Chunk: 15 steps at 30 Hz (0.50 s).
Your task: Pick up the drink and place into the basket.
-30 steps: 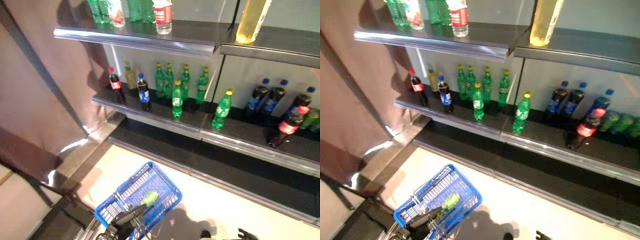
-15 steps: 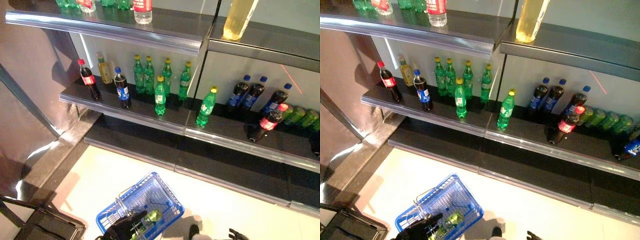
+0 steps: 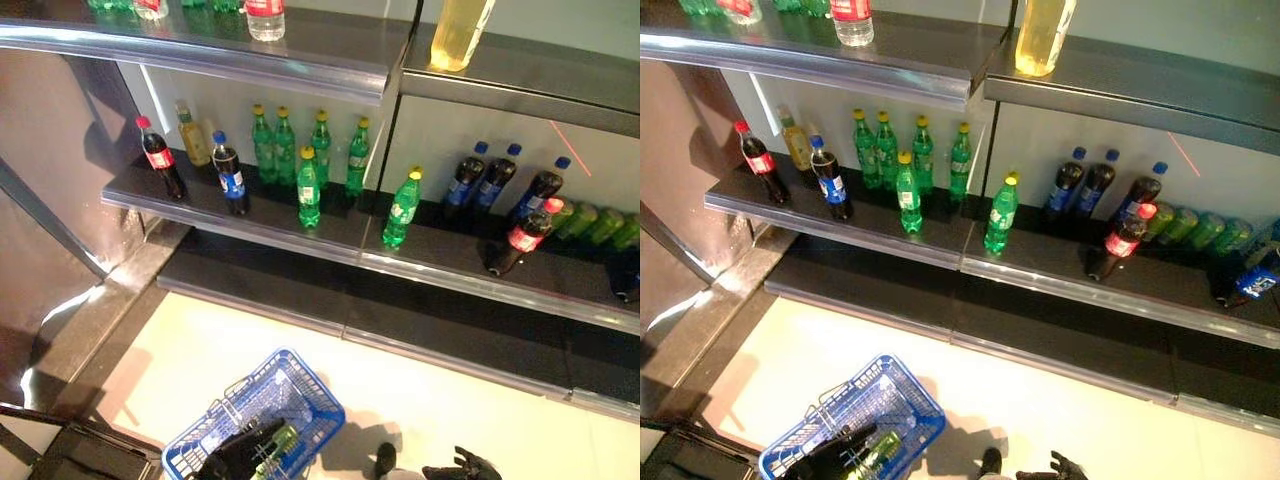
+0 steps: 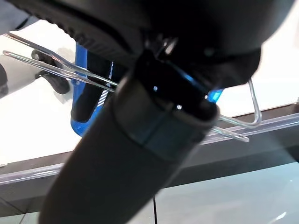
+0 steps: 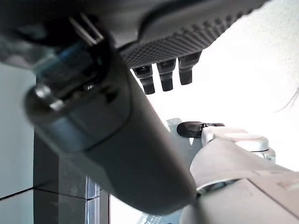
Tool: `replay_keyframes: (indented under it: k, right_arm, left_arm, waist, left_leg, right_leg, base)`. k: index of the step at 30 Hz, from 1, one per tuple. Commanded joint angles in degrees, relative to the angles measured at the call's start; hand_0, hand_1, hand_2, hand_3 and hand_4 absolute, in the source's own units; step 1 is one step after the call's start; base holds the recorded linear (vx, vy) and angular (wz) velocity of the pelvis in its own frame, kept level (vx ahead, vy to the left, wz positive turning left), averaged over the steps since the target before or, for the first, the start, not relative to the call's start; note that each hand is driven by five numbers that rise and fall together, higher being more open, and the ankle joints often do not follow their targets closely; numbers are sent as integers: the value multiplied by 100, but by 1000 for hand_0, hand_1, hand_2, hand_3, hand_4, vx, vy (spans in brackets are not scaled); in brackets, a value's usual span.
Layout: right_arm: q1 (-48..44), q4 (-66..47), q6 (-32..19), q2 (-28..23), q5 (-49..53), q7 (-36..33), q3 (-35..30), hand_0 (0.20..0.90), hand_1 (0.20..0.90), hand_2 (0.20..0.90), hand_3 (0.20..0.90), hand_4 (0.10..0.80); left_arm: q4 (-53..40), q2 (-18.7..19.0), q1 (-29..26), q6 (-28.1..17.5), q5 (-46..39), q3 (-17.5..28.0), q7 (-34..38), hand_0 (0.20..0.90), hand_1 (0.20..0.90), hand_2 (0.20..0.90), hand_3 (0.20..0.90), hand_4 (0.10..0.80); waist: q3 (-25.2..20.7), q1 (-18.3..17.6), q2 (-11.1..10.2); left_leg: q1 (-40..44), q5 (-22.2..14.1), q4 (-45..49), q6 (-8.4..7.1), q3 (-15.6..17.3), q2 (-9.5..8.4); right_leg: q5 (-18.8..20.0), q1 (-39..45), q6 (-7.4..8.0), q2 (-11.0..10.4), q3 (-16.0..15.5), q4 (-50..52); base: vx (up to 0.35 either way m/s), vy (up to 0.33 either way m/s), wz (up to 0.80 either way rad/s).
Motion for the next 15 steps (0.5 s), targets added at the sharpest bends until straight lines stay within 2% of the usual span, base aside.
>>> replay_keyframes:
  k: [1, 3, 5, 6, 7, 8, 9, 10, 11, 13, 15]
  right_arm:
    - [-213, 54, -102, -222, -194, -1, -25, 900, 900, 900, 900, 800]
    - [-209, 36, -28, -254, -295, -60, -55, 900, 900, 900, 900, 800]
    - [-247, -18, 89, -312, -223, -82, -62, 900, 900, 900, 900, 800]
    - [-248, 6, 66, -321, -182, -55, -69, 900, 900, 900, 900, 800]
    - [-244, 46, 11, -317, -110, 2, -78, 900, 900, 900, 900, 800]
    - [-239, 61, -24, -310, -88, 32, -86, 900, 900, 900, 900, 800]
    - [-234, 63, -39, -296, -9, 21, -80, 900, 900, 900, 900, 800]
    - [-223, 66, -44, -298, 55, 3, -114, 900, 900, 900, 900, 800]
    - [-206, 111, -68, -288, 13, -16, -186, 900, 900, 900, 900, 800]
    - [-229, 163, -89, -269, -51, -45, -269, 900, 900, 900, 900, 800]
    - [-259, 124, -57, -251, -98, -15, -253, 900, 900, 900, 900, 800]
  left_arm:
    - [-379, 92, -471, -175, -225, 205, -719, 300, 300, 300, 200, 100]
    - [-336, 77, -439, -153, -193, 231, -767, 300, 300, 300, 200, 100]
    - [-332, 137, -452, -85, -169, 246, -663, 300, 300, 300, 200, 100]
    - [-292, 154, -459, -123, -135, 242, -582, 300, 300, 300, 200, 100]
    - [-251, 204, -464, -138, -108, 251, -493, 300, 300, 300, 200, 100]
    - [-236, 237, -461, -119, -52, 287, -498, 300, 300, 300, 200, 100]
    - [-207, 263, -472, -101, 33, 308, -566, 300, 300, 300, 200, 100]
    - [-156, 283, -491, -112, 92, 307, -683, 300, 300, 300, 200, 100]
    - [-127, 286, -482, -159, 55, 263, -738, 300, 300, 300, 200, 100]
    - [-158, 308, -446, -221, -145, 216, -682, 300, 300, 300, 200, 100]
    - [-206, 339, -484, -177, -114, 252, -627, 300, 300, 300, 200, 100]
  waist:
    - [-119, 80, 107]
    - [-87, 114, 68]
    - [-44, 207, 3]
    - [0, 195, -13]
    - [55, 136, 1]
    - [84, 118, -38]
    - [105, 106, -62]
    - [111, 79, -49]
    - [116, 13, -52]
    - [167, -60, -32]
    - [176, -32, -6]
  left_leg:
    - [-552, 219, 338, 264, -100, 47]
    - [-565, 117, 517, 309, -197, -36]
    - [-636, 9, 555, 456, -458, -280]
    - [-614, -34, 511, 523, -588, -390]
    - [-591, -109, 489, 576, -787, -442]
    - [-578, -170, 525, 587, -848, -483]
    - [-567, -195, 569, 572, -885, -487]
    - [-580, -207, 658, 525, -852, -417]
    - [-588, -266, 730, 498, -824, -392]
    - [-556, -398, 841, 499, -733, -371]
    - [-653, -395, 1076, 448, -680, -272]
  right_leg:
    - [-736, 396, 369, -499, -146, 722]
    - [-784, 416, 384, -547, -156, 903]
    - [-571, 64, 506, -692, -102, 1654]
    - [-397, -238, 583, -692, 123, 2150]
    - [-38, -663, 633, -702, 384, 2571]
    - [129, -833, 656, -823, 563, 2576]
    - [170, -812, 643, -935, 641, 2334]
    - [42, -590, 583, -1007, 614, 1794]
    - [201, -501, 598, -1063, 704, 1380]
    - [515, -595, 685, -1204, 771, 1299]
    - [276, -460, 658, -1208, 632, 1229]
  base:
    - [67, 84, 8]
    - [104, 142, 3]
    - [107, 193, -2]
    - [57, 98, -17]
    - [32, -28, -36]
    - [51, -123, -44]
    - [79, -202, -22]
    - [113, -252, 28]
    - [110, -275, 53]
    - [82, -236, 31]
    - [69, -256, 19]
